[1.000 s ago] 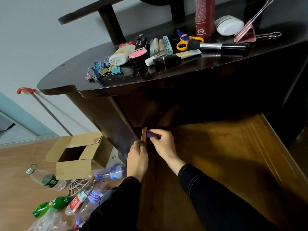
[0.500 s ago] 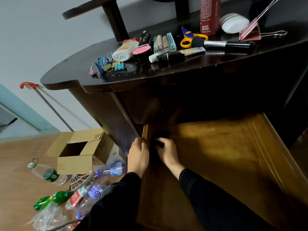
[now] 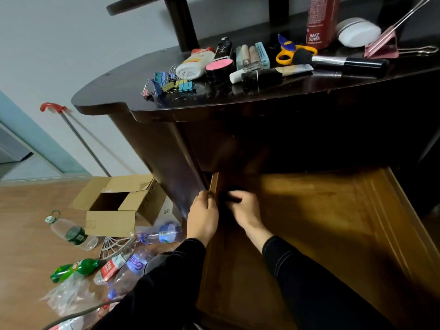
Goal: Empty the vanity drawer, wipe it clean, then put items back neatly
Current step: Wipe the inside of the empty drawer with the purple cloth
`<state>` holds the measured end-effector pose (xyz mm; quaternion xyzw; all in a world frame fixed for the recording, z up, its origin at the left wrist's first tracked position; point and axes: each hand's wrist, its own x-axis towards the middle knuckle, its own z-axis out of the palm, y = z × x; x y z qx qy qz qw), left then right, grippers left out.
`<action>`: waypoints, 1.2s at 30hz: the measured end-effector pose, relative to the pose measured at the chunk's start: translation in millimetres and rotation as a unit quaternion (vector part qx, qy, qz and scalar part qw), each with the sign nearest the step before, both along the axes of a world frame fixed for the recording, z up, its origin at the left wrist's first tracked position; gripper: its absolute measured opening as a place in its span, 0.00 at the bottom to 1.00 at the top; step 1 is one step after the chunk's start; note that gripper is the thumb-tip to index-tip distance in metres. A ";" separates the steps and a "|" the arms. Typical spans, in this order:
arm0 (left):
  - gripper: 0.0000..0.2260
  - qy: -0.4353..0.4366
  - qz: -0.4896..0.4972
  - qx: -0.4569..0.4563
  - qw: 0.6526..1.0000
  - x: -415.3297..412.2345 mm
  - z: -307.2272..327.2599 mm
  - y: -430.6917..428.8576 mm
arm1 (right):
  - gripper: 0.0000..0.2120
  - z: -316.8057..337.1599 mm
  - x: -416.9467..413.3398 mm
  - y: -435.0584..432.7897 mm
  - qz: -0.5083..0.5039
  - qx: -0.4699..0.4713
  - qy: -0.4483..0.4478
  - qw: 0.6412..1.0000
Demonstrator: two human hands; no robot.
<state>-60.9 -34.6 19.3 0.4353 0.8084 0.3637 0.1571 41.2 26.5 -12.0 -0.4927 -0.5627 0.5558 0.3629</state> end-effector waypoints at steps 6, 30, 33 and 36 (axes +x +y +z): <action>0.06 -0.008 -0.003 0.005 1.000 -0.6 -0.7 1.8 | 0.15 7.6 -6.0 -20.2 -0.033 0.078 0.034 0.996; 0.06 -0.024 -0.005 -0.002 1.000 -4.1 -2.7 2.3 | 0.14 0.4 2.7 -19.4 0.029 0.022 -0.020 0.999; 0.07 -0.022 -0.025 -0.017 0.999 -5.4 -3.1 0.9 | 0.15 -2.1 6.7 -17.7 0.069 0.000 -0.065 0.996; 0.08 -0.032 -0.048 -0.013 0.998 -5.4 -3.6 -3.7 | 0.13 12.8 9.8 -12.9 0.062 0.018 -0.029 0.997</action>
